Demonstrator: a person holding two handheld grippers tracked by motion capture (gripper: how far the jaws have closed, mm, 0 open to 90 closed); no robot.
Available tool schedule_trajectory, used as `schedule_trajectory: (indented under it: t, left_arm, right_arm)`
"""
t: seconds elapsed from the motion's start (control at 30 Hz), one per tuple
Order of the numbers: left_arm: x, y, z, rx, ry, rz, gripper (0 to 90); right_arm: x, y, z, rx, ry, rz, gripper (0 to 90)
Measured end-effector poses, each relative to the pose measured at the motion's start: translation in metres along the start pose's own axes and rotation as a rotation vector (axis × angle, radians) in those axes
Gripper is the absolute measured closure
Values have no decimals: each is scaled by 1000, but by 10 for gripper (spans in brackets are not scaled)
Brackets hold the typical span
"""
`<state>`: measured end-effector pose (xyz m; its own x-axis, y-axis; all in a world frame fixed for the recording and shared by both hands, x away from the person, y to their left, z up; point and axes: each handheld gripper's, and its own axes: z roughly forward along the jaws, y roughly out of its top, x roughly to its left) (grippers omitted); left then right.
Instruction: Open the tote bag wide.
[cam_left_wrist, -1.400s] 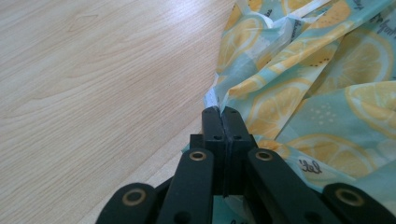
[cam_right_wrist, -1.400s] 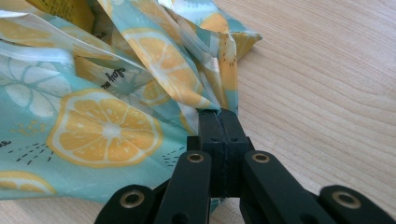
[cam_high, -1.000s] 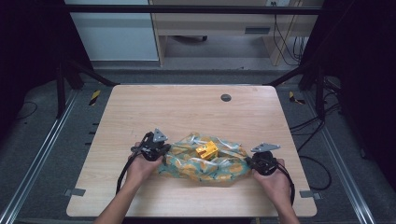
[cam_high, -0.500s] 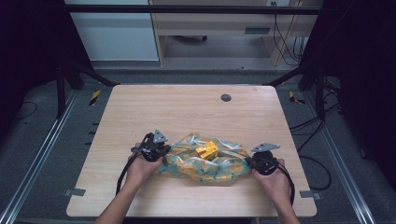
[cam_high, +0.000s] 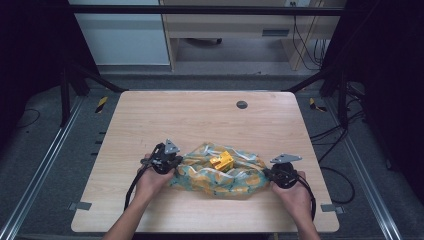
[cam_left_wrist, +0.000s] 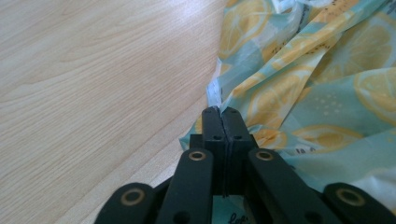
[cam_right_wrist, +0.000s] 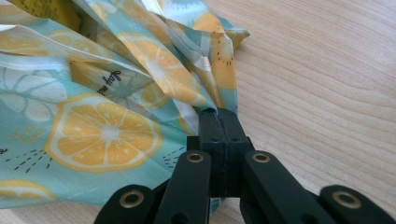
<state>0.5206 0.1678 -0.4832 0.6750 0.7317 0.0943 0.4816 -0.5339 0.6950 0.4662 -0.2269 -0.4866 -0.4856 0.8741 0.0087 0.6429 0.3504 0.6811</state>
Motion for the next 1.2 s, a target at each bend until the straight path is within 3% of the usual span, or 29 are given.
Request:
schedule_trajectory:
  t: [0.13, 0.23, 0.37, 0.47, 0.57, 0.7, 0.87, 1.2]
  left_arm:
    - [1, 0, -10, -45, 26, -18, 690]
    - [1, 2, -21, -90, 40, -32, 545]
    - [-1, 7, -35, -143, 51, -42, 429]
    - [-5, 12, -44, -185, 48, -41, 354]
    - [-8, 17, -54, -223, 46, -47, 294]
    - [-8, 23, -70, -243, 52, -44, 208]
    - [1, 21, -90, -258, 70, -56, 152]
    - [32, -11, -109, -215, 125, -115, 94]
  right_arm:
    - [0, -3, -4, -53, 36, 6, 847]
    - [2, -5, -10, -114, 23, -21, 670]
    - [7, -1, -18, -174, -17, -25, 403]
    - [9, 3, -28, -243, -34, -24, 266]
    - [12, 7, -39, -306, -33, -10, 189]
    - [9, 12, -54, -375, -57, 8, 121]
    - [-4, 14, -70, -425, -102, 50, 87]
    - [-29, 10, -72, -402, -166, 101, 63]
